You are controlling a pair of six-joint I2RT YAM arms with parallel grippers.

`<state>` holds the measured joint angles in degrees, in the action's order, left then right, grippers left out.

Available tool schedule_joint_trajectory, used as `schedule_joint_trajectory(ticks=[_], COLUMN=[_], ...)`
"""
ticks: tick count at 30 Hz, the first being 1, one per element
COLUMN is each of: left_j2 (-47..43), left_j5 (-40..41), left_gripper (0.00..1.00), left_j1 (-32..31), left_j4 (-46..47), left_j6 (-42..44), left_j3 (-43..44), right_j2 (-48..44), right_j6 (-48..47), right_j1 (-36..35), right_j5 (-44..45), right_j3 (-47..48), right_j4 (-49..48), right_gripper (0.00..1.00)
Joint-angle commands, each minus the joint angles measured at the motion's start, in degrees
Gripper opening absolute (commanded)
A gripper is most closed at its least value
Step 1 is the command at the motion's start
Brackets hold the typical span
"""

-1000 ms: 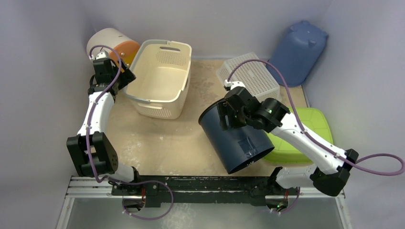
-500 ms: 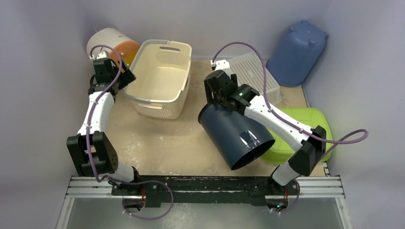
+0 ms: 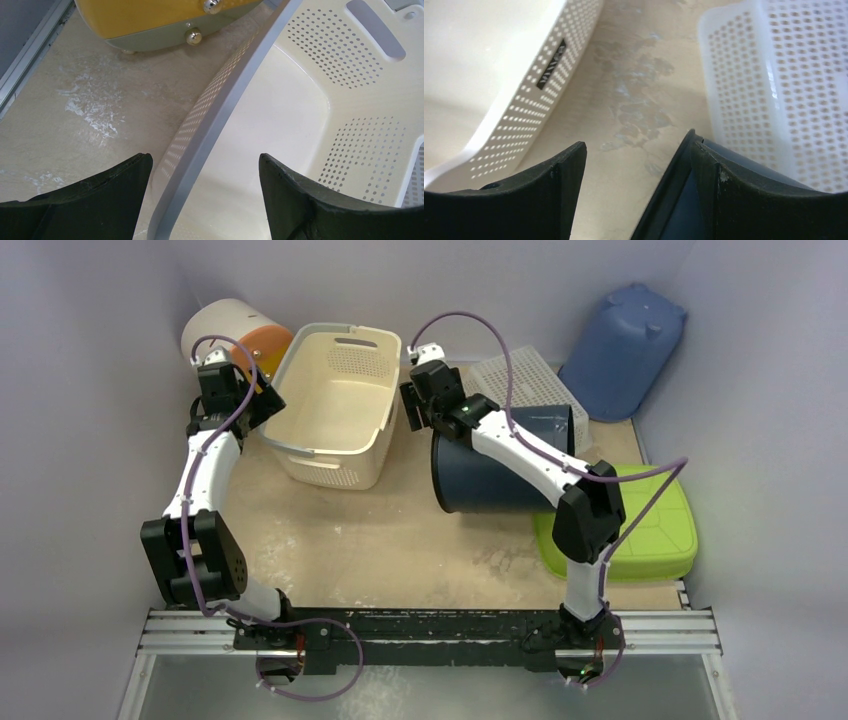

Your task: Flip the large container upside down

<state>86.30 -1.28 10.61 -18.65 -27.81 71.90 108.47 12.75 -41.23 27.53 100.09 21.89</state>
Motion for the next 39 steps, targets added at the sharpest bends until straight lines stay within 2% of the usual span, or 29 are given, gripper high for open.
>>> schedule_joint_trajectory(ticks=[1,7,12,20,25,32,39], left_j2=[-0.3,-0.8,-0.8,-0.3,-0.3,-0.2,-0.1], left_j5=[0.6,1.3,1.2,0.8,0.3,-0.5,-1.3], left_gripper=[0.78,0.78,0.78,0.78,0.78,0.78,0.78], left_j1=[0.4,0.4,0.4,0.4,0.5,0.4,0.4], left_j4=[2.2,1.9,2.0,1.8,1.9,2.5,2.7], left_j6=[1.6,2.0,1.9,1.7,1.1,0.2,-0.3], left_j3=[2.3,2.0,2.2,3.1,3.5,3.7,3.6], right_j2=[1.2,0.1,-2.1,-5.7,-10.1,-21.0,-31.0], right_j6=[-3.1,-4.7,-6.1,-7.5,0.6,13.8,20.0], right_j1=[-0.3,0.3,0.7,1.2,2.9,5.1,6.3], right_j5=[-5.9,-4.9,-0.6,10.5,15.0,15.0,10.7], right_j3=[3.8,5.8,8.5,17.8,20.2,11.1,5.0], right_j4=[-2.2,-0.9,1.9,13.9,27.7,41.1,43.9], right_gripper=[0.78,0.79,0.83,0.88,0.87,0.84,0.80])
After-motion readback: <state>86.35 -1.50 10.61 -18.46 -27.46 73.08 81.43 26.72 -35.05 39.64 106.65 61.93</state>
